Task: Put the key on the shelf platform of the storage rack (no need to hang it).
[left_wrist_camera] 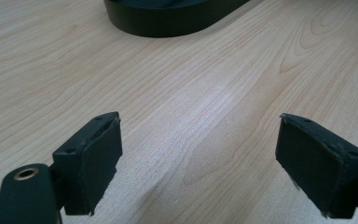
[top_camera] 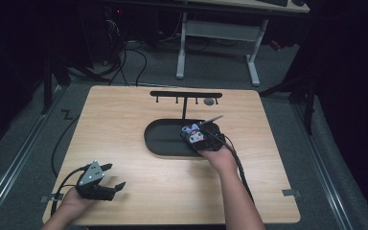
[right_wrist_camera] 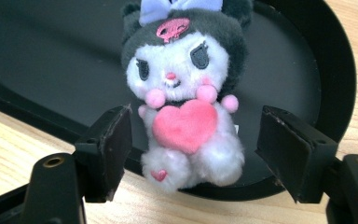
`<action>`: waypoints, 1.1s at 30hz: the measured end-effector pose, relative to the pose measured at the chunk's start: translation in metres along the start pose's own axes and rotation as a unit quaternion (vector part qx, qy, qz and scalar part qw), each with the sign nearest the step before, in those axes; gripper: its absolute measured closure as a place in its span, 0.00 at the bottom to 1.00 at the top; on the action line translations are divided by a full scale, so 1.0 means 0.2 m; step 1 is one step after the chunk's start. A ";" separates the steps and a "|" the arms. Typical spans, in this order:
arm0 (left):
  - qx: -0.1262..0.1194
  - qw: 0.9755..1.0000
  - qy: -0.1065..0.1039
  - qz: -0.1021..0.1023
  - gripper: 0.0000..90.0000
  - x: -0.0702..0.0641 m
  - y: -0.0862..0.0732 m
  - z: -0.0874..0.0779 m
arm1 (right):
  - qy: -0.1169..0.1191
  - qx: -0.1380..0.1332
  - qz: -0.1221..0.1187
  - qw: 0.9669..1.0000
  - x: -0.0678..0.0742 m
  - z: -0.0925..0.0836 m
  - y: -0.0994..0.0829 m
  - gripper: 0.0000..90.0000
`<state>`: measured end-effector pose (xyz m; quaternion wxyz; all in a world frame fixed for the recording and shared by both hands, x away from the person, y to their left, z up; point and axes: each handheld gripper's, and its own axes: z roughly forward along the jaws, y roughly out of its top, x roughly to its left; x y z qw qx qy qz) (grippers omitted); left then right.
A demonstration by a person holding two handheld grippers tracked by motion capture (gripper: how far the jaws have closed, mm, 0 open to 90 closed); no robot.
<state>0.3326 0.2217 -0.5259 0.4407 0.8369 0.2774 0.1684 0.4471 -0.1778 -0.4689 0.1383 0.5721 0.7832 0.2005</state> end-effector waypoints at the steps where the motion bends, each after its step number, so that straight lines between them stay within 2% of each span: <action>1: 0.000 1.000 0.000 0.001 0.17 0.00 0.00 0.00 | -0.002 -0.007 -0.005 1.000 0.00 -0.01 -0.01 0.27; 8: 0.000 1.000 0.000 0.001 0.17 0.00 0.00 0.00 | 0.002 -0.028 -0.003 1.000 0.00 -0.05 -0.05 0.25; 17: 0.003 1.000 0.002 0.001 0.17 0.00 0.00 0.00 | 0.006 -0.049 -0.024 0.999 0.02 -0.09 -0.13 0.23; 26: 0.003 1.000 0.002 0.001 0.17 0.00 0.00 0.00 | 0.012 -0.076 -0.015 0.997 -0.01 -0.11 -0.24 0.20; 29: 0.004 1.000 0.003 0.001 0.17 0.00 0.00 0.00 | 0.018 -0.098 -0.008 0.995 -0.03 -0.12 -0.31 0.19; 33: 0.005 1.000 0.003 0.001 0.17 0.00 0.00 0.00 | 0.022 -0.111 -0.003 0.994 -0.05 -0.13 -0.36 0.19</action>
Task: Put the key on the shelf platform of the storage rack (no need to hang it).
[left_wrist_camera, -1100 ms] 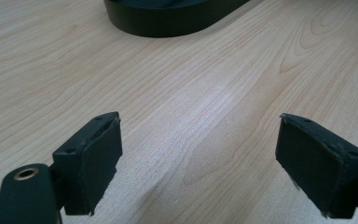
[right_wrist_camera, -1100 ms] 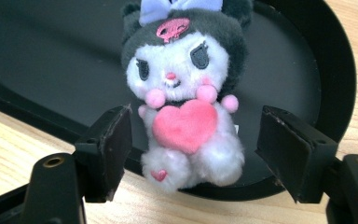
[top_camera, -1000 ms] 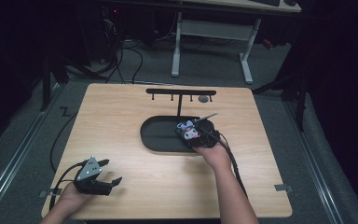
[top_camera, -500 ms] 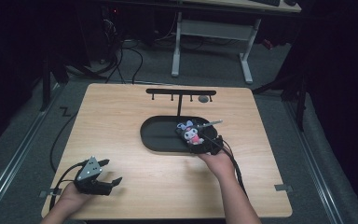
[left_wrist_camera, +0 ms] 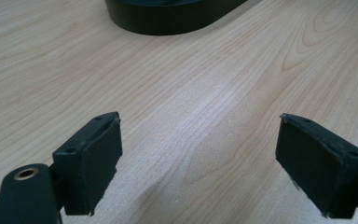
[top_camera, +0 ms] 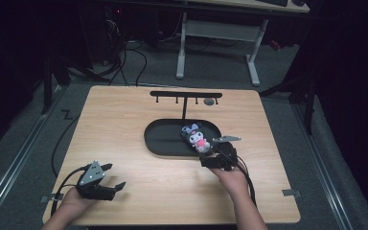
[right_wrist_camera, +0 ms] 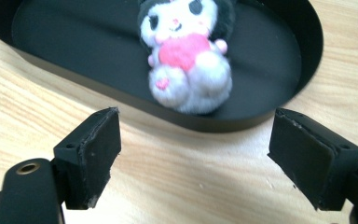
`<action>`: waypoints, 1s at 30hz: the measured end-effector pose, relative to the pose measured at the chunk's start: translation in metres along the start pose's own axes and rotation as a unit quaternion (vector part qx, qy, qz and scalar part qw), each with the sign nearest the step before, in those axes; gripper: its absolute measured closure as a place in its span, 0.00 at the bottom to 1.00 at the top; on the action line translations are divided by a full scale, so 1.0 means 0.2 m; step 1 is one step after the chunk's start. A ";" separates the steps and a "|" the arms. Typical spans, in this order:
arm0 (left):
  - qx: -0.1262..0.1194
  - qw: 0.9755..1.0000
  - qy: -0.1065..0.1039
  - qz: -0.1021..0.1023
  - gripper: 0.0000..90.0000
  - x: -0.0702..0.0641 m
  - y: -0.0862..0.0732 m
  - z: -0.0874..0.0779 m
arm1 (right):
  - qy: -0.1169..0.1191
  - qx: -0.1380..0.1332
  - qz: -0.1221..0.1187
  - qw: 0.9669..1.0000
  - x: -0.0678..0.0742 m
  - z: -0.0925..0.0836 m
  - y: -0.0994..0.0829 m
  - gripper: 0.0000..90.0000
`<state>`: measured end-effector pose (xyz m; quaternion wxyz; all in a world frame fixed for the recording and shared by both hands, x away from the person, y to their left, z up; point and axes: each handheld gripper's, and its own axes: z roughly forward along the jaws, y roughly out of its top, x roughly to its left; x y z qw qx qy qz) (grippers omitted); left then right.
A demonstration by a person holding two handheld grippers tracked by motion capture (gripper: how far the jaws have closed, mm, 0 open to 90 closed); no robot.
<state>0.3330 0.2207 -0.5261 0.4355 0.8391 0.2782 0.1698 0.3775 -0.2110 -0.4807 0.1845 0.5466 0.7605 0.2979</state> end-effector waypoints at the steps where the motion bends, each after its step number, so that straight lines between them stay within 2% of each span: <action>1: 0.000 1.000 0.000 0.000 0.17 0.00 0.00 0.00 | 0.000 -0.004 0.001 1.000 -0.01 -0.01 -0.02 0.19; 2: 0.000 1.000 0.000 0.000 0.17 0.00 0.00 0.00 | 0.001 -0.011 0.003 1.000 -0.01 -0.02 -0.05 0.18; 7: 0.000 1.000 0.000 0.000 0.17 0.00 0.00 0.00 | 0.007 -0.026 0.007 1.000 -0.02 -0.04 -0.13 0.18; 12: 0.001 1.000 0.000 0.000 0.17 0.00 0.00 0.00 | 0.013 -0.049 -0.003 0.999 0.01 -0.07 -0.23 0.18; 15: 0.001 1.000 0.001 0.000 0.17 0.00 0.00 0.00 | 0.014 -0.051 -0.008 0.999 0.02 -0.07 -0.25 0.18; 22: 0.002 1.000 0.001 0.001 0.17 0.00 0.00 0.00 | 0.019 -0.070 -0.021 0.997 0.09 -0.10 -0.36 0.18; 26: 0.001 1.000 0.001 0.004 0.17 -0.01 0.00 0.00 | 0.008 -0.092 -0.033 0.995 0.13 -0.10 -0.46 0.19; 27: 0.001 1.000 0.000 0.004 0.17 -0.01 0.00 0.00 | 0.010 -0.088 -0.034 0.995 0.14 -0.10 -0.48 0.19; 28: 0.000 1.000 -0.001 0.000 0.17 0.00 0.00 0.00 | 0.011 -0.079 -0.053 0.995 0.16 -0.11 -0.50 0.19; 30: 0.000 1.000 -0.001 -0.001 0.17 0.00 0.00 0.00 | 0.007 -0.085 -0.056 0.995 0.17 -0.11 -0.50 0.19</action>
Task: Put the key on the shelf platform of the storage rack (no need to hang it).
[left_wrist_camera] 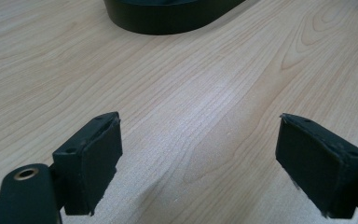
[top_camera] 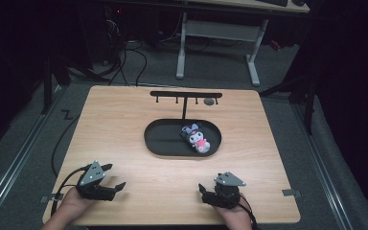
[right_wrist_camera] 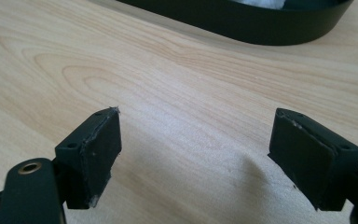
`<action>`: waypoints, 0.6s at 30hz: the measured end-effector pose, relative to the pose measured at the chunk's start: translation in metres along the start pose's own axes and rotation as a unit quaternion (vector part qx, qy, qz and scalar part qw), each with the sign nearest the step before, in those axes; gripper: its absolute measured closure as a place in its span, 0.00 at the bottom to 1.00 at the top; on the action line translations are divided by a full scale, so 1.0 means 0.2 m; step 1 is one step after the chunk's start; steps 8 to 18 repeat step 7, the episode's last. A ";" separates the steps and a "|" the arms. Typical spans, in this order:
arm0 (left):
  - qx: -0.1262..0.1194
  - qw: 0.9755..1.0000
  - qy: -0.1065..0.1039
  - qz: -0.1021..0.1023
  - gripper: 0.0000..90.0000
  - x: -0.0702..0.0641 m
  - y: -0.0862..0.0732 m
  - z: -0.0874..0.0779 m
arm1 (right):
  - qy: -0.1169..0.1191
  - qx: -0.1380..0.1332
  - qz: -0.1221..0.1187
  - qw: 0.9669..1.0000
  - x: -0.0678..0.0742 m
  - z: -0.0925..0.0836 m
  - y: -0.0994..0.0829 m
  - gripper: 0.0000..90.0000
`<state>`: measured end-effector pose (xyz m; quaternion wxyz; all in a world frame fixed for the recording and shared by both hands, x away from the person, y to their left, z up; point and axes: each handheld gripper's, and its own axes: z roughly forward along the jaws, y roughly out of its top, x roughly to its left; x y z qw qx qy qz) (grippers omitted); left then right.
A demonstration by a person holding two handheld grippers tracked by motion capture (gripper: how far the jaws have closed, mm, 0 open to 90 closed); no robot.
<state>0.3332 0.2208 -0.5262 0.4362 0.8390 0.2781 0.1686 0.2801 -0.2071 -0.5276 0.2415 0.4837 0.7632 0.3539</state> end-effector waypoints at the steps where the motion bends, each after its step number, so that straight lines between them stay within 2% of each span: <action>1: 0.001 1.000 0.000 0.000 0.17 0.00 0.00 0.00 | 0.003 -0.004 0.003 1.000 0.00 0.00 0.00 0.19; 3: 0.003 1.000 0.000 0.002 0.17 0.00 0.00 0.00 | 0.007 -0.010 0.006 1.000 0.01 0.00 0.01 0.19; 18: 0.002 1.000 -0.002 0.004 0.17 0.00 0.00 0.00 | 0.005 -0.005 0.000 1.000 0.02 0.01 0.01 0.19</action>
